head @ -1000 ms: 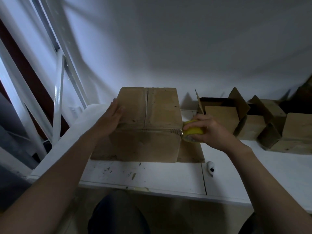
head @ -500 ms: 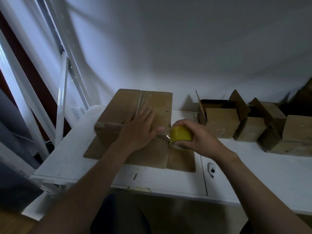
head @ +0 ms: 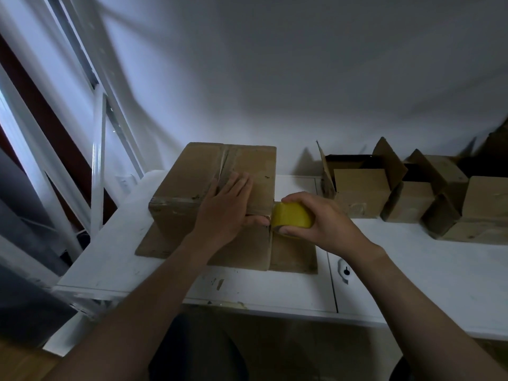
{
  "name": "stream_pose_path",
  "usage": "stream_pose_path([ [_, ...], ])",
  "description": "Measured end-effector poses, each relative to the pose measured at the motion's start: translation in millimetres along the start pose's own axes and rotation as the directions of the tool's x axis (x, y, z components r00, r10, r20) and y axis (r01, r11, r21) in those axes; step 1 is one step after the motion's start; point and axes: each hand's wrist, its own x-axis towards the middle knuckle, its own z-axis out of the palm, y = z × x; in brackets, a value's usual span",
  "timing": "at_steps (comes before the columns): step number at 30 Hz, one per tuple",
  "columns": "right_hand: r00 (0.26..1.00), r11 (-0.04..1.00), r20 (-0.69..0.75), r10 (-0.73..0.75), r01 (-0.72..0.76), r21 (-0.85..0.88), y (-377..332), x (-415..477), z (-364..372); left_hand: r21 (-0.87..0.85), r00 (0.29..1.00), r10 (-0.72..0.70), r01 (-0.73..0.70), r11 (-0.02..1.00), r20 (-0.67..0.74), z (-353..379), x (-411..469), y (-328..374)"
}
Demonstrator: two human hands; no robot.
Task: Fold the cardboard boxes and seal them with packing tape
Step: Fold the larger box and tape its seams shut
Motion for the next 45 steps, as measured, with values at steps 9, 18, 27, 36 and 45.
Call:
stream_pose_path([
  [9, 1.000, 0.999, 0.006, 0.000, -0.001, 0.044, 6, -1, 1, -0.146, 0.996, -0.087, 0.081, 0.986, -0.033, -7, -10, -30],
  [18, 1.000, 1.000, 0.010, 0.022, -0.023, 0.011, 4, -4, 0, -0.189, 0.954, -0.300, 0.298, 0.936, 0.017, -9, -34, -91],
  [27, 0.996, 0.898, 0.073, 0.049, -0.012, -0.440, -25, 13, -7, -0.192, 0.925, -0.378, 0.364, 0.911, -0.036, -16, -43, -58],
  [36, 0.966, 0.889, 0.259, 0.006, 0.114, -0.444, -69, 73, 49, -0.363, 0.931, -0.330, 0.256, 0.896, -0.157, -3, -48, -79],
  [45, 0.974, 0.813, 0.228, 0.003, 0.130, -0.568, -62, 71, 65, -0.874, 0.881, -0.435, 0.055, 0.483, -0.185, 53, -62, -95],
])
